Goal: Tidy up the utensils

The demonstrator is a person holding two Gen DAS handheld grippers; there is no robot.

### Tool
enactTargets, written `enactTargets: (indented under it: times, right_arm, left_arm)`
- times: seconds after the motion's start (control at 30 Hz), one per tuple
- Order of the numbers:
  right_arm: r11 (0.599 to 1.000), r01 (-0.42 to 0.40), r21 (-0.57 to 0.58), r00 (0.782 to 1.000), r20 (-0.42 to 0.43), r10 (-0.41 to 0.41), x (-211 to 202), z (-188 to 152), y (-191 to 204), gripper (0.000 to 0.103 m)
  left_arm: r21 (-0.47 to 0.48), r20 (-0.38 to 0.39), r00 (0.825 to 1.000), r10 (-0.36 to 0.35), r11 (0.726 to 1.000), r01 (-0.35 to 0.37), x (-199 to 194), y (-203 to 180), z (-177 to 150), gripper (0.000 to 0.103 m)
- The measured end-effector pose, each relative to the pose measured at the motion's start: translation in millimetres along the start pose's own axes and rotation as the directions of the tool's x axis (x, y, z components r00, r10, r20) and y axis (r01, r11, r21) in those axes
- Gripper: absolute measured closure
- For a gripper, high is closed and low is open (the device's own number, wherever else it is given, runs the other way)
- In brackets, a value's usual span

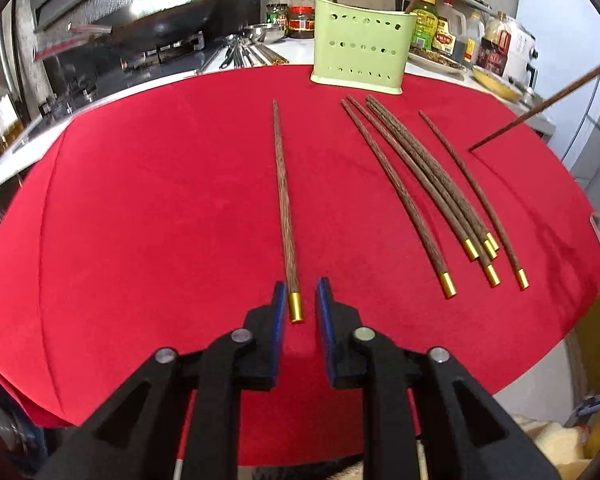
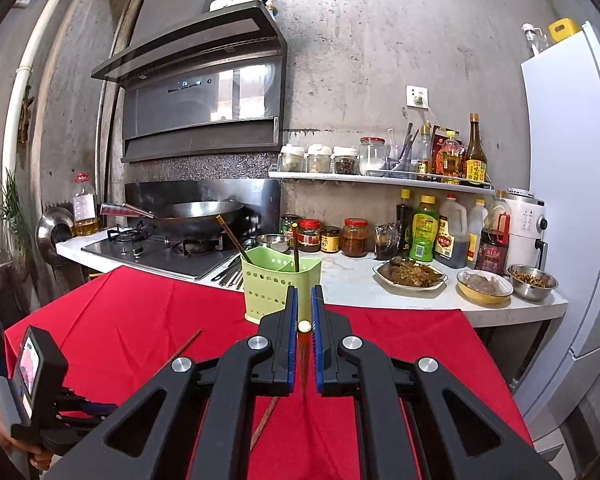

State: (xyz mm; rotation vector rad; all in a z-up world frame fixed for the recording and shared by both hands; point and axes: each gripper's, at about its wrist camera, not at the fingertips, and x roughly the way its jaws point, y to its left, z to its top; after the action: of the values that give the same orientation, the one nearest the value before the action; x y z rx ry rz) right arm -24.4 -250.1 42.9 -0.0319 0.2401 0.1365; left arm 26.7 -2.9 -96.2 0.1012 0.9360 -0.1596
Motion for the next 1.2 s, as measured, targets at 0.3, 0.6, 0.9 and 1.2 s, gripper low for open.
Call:
enactTargets:
  times: [0.3, 0.6, 0.9, 1.2]
  right_arm:
    - [1.0, -0.024, -0.002, 1.0, -0.004, 0.024, 3.7, 4.9, 0.1, 0.096]
    - [1.0, -0.026, -0.006, 1.0, -0.007, 0.026, 10.5, 11.0, 1.1, 0.096]
    - [1.0, -0.007, -0.012, 1.0, -0.009, 0.006, 19.7, 14.3, -0.5, 0.096]
    - [1.0, -0.022, 0.02, 0.997, -0.077, 0.024, 47.4, 5.0, -7.0, 0.096]
  left_arm:
    - [-0.028, 0.207, 0.978, -0.004, 1.0, 0.01, -59.9, 20.2, 32.2, 0.096]
    - [-0.023, 0.448, 0.893, -0.028, 0.999, 0.043, -138.3, 28.8, 73.7, 0.096]
    - [0.029, 0.519, 0.853, -0.053, 0.999, 0.045, -157.7, 15.3, 99.9, 0.096]
    - [0.028, 0.417, 0.907, -0.055, 0.998, 0.048, -111.9, 12.7, 106.7, 0.096]
